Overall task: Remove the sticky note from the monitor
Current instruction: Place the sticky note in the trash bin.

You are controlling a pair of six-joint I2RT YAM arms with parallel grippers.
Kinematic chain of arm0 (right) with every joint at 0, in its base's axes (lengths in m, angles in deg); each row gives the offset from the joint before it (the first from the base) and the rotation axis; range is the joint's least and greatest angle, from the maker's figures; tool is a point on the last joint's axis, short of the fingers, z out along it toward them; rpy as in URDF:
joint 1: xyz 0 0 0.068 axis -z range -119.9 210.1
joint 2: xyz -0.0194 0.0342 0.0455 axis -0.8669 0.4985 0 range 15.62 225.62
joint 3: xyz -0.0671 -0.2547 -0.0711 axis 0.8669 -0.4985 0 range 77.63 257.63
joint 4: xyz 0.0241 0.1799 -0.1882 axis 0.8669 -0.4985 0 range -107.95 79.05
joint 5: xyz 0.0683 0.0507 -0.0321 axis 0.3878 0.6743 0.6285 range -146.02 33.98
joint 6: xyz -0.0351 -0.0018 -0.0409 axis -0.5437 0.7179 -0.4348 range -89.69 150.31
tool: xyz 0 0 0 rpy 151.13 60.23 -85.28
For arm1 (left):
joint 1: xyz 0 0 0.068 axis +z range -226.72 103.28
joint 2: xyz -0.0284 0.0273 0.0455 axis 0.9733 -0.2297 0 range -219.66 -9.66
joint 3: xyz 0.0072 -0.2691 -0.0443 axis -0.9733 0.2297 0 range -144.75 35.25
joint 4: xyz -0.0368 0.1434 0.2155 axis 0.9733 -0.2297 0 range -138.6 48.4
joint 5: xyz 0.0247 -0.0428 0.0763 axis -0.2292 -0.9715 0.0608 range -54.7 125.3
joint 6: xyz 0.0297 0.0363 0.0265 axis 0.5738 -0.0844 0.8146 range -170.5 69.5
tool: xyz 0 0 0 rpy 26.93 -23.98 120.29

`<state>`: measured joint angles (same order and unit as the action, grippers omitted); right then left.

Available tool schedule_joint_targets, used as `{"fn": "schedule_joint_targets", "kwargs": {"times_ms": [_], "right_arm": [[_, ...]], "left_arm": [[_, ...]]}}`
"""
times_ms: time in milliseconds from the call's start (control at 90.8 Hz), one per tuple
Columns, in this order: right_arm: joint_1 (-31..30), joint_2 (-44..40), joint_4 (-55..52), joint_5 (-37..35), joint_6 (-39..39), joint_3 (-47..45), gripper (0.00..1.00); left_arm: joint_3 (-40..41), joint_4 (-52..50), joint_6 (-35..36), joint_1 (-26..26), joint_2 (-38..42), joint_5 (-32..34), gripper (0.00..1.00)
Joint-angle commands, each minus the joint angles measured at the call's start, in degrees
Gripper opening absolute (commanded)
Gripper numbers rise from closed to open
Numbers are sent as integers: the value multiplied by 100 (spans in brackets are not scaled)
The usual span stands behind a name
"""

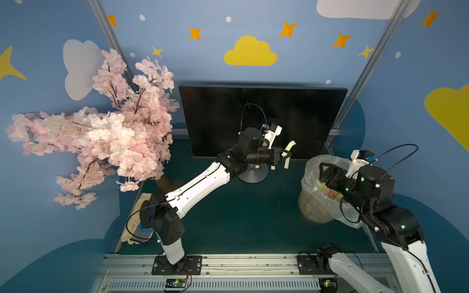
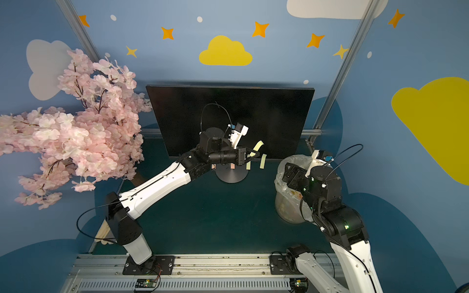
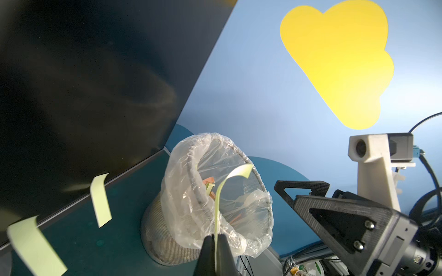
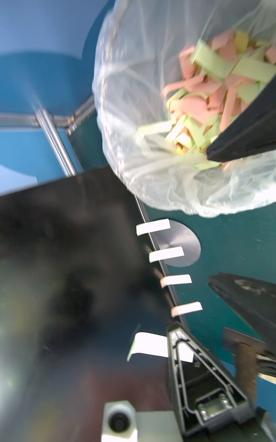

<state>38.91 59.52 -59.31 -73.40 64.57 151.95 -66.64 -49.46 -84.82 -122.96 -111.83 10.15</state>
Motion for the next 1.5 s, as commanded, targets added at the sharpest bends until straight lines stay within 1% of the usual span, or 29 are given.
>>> {"fn": "schedule_joint_targets", "kwargs": {"times_ms": [0,88,231,396,617,771,837,903,958,1068,1079,1090,1101,1123,1487], "right_arm": [[111,-231,-165,-686,572,-69,78],[154,-366,-157,-1067,721,-59,79],[176,-560,-99,-1483,745,33,79],[176,-679,-108,-1751,659,84,79],[179,-699,-148,-1765,712,5,79],[176,-660,-155,-1696,722,-23,79],[175,-640,-169,-1669,713,-11,79],[177,-629,-189,-1650,714,4,79],[176,-620,-202,-1636,710,4,79],[174,-611,-209,-1605,709,31,79],[175,-611,-209,-1599,711,30,79],[176,-606,-209,-1600,704,34,79],[172,-609,-209,-1596,704,36,79],[175,-597,-209,-1587,700,42,79],[177,-627,-222,-1621,661,102,79]], "left_arm": [[-577,-368,205,-142,-463,-370,2],[-1240,-666,280,-259,-959,-540,2],[-2268,-1107,396,-436,-1622,-708,2],[-3200,-1494,500,-702,-2239,-878,2],[-3487,-1550,452,-962,-2634,-992,3],[-3735,-1550,437,-1073,-2926,-1061,8],[-3850,-1518,428,-1105,-3053,-1096,15],[-3909,-1456,394,-1122,-3123,-1128,29],[-3957,-1411,392,-1129,-3176,-1133,48],[-4067,-1344,386,-1124,-3229,-1149,81],[-4072,-1338,389,-1124,-3234,-1154,90],[-4078,-1327,390,-1124,-3237,-1161,95],[-4077,-1316,391,-1124,-3238,-1165,98],[-4094,-1295,394,-1124,-3243,-1167,100],[-4223,-1162,392,-1083,-3106,-1157,99]]}}
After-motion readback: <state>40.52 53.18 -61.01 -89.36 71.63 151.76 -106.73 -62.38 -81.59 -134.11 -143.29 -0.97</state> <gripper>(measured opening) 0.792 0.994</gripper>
